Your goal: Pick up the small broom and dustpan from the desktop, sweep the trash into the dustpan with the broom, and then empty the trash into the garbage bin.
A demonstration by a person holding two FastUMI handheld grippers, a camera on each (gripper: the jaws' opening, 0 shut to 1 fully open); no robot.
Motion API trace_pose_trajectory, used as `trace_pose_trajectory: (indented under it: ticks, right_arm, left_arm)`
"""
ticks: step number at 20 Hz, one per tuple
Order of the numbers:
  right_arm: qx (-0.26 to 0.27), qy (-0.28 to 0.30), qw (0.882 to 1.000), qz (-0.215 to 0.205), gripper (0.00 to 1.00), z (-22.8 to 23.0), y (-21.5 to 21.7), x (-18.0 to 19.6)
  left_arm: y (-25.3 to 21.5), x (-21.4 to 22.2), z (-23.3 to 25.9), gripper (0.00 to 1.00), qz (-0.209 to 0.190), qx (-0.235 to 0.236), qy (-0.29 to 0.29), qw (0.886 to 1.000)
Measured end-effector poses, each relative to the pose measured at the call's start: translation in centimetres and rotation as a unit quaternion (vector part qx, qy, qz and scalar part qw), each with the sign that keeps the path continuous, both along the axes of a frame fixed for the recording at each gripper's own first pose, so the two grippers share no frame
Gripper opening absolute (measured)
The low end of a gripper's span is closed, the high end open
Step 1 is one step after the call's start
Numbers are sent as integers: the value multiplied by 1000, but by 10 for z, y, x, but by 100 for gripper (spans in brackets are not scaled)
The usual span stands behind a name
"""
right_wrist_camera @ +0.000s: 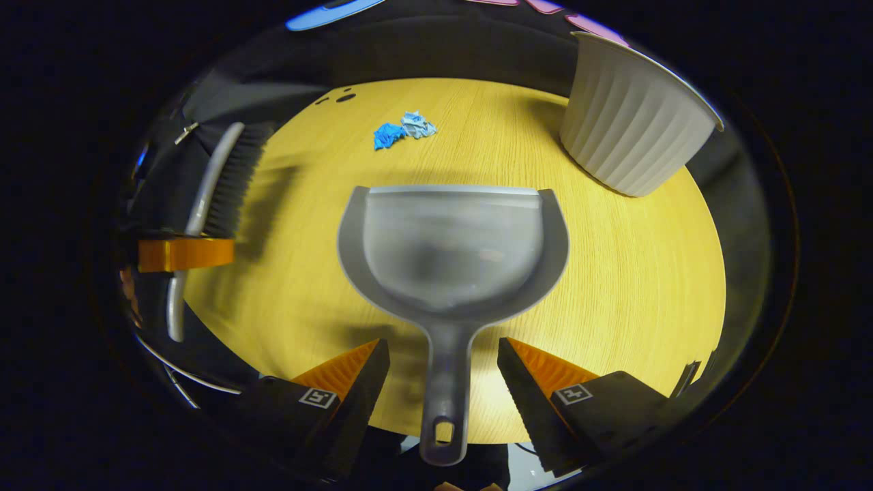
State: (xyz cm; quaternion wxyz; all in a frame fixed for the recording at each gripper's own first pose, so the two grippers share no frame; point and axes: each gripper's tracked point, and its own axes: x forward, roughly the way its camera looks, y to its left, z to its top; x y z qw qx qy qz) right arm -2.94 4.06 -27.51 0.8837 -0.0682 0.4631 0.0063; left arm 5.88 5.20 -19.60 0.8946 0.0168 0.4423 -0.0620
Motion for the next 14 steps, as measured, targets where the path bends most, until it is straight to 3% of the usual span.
trace_pose_trajectory:
  ticks: [9, 11, 12, 13, 14]
  right_arm:
    - [-3, 36, 999, -2, 96, -21, -5, 19]
    - [-2, 51, 999, -7, 88, -24, -7, 18]
    - [3, 50, 999, -5, 71, -23, -7, 21]
    - [8, 56, 998, -5, 74, -21, -6, 20]
    - [11, 62, 998, -5, 61, -24, -8, 22]
  left_arm:
    - [14, 2, 23, 23, 5, -9, -13, 1000]
    - [16, 8, 27, 23, 4, 3, -14, 1000]
    - [16, 13, 29, 24, 5, 8, -13, 1000]
    - [15, 18, 32, 23, 6, 9, -13, 1000]
    - [14, 22, 34, 23, 7, 10, -11, 1000]
